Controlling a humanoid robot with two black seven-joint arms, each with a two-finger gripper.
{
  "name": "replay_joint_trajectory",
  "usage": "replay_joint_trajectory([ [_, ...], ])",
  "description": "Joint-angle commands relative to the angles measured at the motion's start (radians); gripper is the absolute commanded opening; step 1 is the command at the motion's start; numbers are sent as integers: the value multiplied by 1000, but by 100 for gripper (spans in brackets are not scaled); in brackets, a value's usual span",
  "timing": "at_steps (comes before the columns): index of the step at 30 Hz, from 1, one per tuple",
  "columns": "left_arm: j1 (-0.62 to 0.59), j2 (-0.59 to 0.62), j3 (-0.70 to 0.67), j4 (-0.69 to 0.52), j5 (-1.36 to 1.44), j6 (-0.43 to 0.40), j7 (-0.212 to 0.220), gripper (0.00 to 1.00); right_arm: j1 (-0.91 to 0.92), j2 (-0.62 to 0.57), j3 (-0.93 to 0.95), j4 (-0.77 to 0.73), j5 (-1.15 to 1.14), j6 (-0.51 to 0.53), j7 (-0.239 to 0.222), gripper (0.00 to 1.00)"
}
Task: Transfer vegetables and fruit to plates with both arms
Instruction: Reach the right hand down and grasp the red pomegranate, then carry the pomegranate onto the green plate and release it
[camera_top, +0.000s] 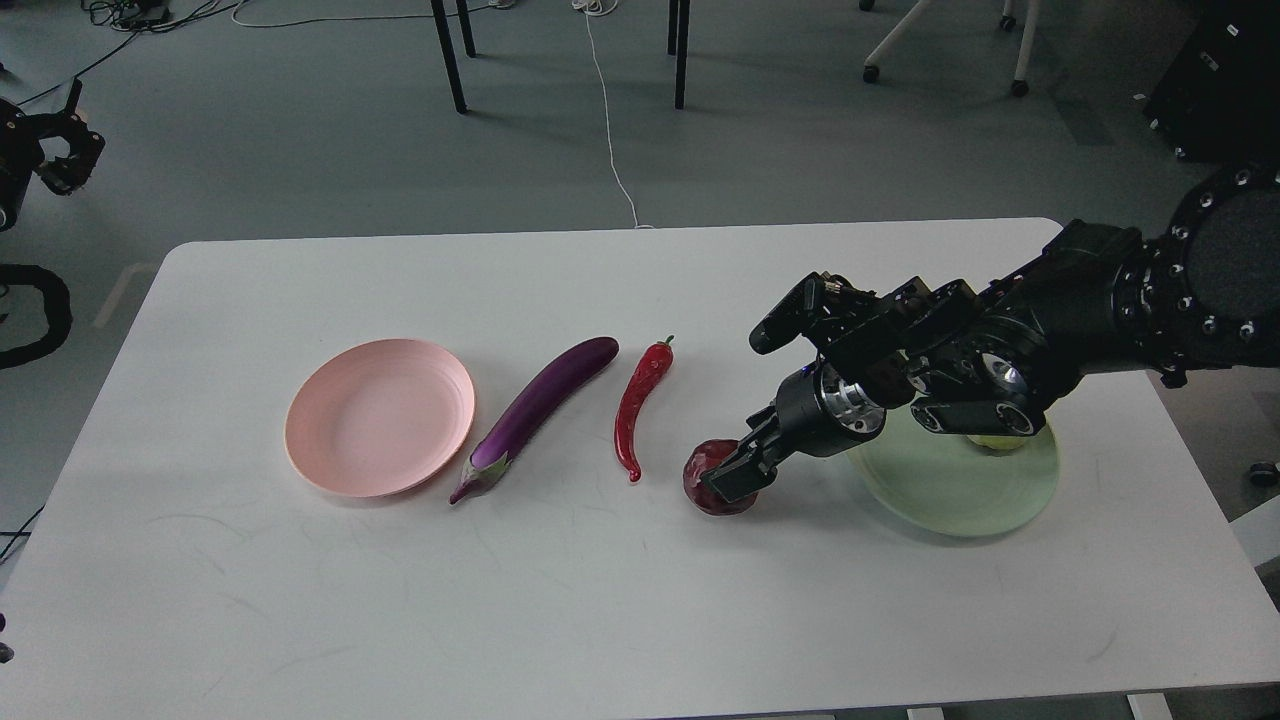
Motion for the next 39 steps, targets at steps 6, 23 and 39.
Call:
replay_joint_trajectory([
  [6,3,-4,0,0,0,0,0,100,-8,0,-3,2,0,-3,0,83],
  [23,2,2,0,0,0,0,-2,100,97,-6,10,11,-17,-3,0,52],
  [39,2,2,0,0,0,0,0,100,111,-293,-98,41,-219,-2,0,53],
])
